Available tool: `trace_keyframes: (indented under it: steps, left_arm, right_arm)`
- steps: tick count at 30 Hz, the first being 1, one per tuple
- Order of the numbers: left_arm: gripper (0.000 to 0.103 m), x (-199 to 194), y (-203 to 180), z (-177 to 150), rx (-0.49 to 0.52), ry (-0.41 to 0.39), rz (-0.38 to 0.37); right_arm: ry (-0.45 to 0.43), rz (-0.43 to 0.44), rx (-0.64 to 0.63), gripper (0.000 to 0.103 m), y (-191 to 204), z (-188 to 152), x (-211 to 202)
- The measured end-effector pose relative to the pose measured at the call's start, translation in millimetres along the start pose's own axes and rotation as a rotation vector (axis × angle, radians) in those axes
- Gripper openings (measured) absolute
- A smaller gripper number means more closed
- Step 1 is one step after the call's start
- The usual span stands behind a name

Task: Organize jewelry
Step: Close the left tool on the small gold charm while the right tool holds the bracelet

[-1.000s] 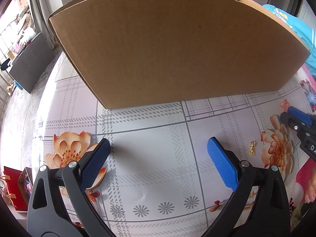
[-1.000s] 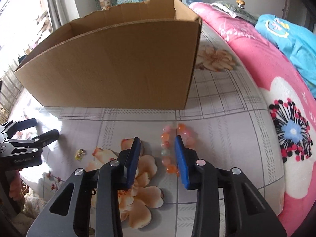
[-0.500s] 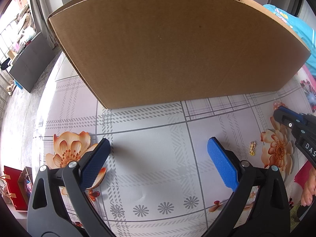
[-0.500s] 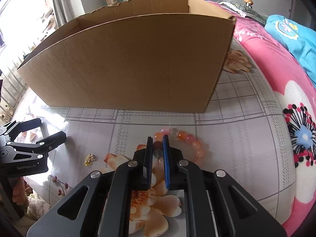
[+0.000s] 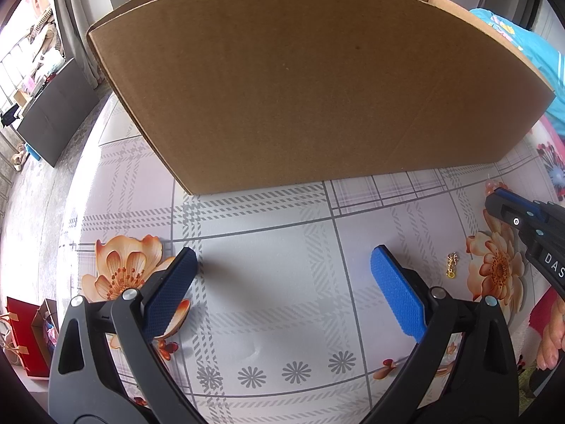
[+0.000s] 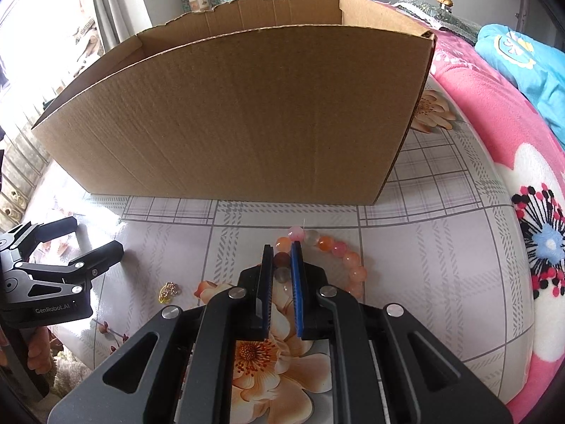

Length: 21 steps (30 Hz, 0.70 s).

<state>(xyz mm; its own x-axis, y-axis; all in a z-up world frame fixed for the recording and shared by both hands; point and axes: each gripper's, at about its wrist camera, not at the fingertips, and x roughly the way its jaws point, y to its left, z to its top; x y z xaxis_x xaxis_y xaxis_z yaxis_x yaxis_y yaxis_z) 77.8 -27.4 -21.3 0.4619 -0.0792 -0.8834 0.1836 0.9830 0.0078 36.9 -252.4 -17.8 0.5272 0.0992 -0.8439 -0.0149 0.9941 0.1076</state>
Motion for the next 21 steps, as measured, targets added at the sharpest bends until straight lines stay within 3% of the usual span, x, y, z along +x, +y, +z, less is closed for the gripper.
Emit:
trace_keyframes:
  steps: [13, 21]
  left_arm:
    - [0.096, -4, 5, -8, 0.098, -0.104, -0.067]
    - [0.094, -41, -12, -19, 0.26, -0.271, -0.288]
  right_arm:
    - [-0.001, 0.042, 0.041, 0.01, -9, 1, -2]
    - [-0.011, 0.07, 0.053, 0.01, -15, 0, -2]
